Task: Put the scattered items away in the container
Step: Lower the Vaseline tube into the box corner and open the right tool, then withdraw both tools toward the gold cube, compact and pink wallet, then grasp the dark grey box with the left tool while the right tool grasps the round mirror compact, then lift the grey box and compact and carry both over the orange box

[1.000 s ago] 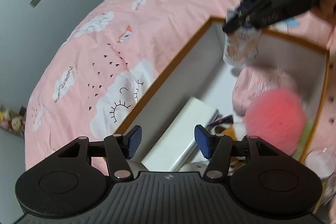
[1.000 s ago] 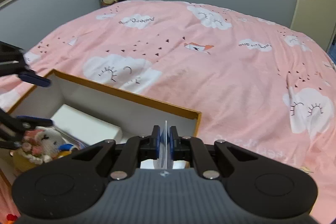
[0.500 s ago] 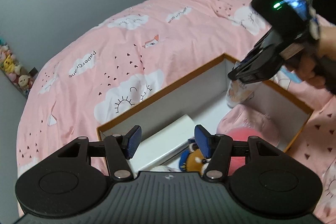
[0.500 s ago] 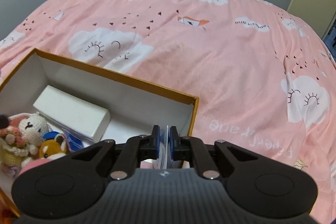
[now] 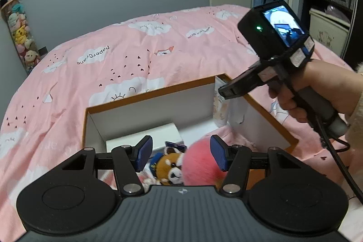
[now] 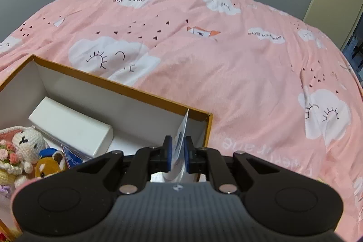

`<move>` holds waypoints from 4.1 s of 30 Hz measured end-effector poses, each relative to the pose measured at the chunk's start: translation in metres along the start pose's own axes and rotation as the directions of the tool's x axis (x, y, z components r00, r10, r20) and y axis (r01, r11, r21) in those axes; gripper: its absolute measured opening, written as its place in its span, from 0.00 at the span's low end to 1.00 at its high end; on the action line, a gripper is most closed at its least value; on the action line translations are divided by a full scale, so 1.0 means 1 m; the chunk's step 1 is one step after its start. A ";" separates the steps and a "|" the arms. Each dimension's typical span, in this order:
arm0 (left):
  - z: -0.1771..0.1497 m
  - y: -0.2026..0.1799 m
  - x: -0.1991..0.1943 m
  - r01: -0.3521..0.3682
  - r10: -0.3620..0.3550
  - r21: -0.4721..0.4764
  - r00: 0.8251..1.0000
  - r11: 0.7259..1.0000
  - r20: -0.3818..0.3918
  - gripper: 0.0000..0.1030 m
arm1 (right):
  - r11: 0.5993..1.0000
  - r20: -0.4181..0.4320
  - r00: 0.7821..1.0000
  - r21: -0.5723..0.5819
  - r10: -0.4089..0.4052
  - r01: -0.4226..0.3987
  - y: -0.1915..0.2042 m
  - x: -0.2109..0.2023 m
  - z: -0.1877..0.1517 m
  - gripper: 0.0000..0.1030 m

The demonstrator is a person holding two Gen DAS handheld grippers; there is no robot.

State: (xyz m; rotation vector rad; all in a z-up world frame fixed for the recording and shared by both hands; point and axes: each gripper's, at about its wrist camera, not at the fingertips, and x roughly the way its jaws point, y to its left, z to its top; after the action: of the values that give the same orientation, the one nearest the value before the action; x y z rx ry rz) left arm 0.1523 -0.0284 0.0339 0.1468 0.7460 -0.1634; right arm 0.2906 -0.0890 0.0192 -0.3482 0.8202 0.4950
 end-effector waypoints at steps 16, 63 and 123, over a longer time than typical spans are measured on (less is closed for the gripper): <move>-0.052 0.005 -0.020 -0.028 0.027 -0.089 0.999 0.996 -0.018 0.64 | 0.999 0.304 0.952 -0.019 -0.020 0.027 0.022 -0.103 -0.039 0.34; -0.152 0.033 -0.041 0.059 -0.156 -0.281 0.928 0.958 -0.338 0.64 | 0.963 0.009 0.965 -0.073 0.261 -0.260 0.129 -0.098 -0.203 0.43; -0.168 0.033 -0.020 0.018 -0.199 -0.422 0.899 0.906 -0.390 0.36 | 0.974 -0.003 0.983 -0.137 0.182 -0.181 0.128 -0.094 -0.208 0.14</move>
State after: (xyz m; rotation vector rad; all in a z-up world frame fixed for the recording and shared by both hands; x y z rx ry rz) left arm 0.0332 0.0381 -0.0719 -0.2743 1.2126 -0.0793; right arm 0.0399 -0.1083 -0.0548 -0.3988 0.8150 0.7260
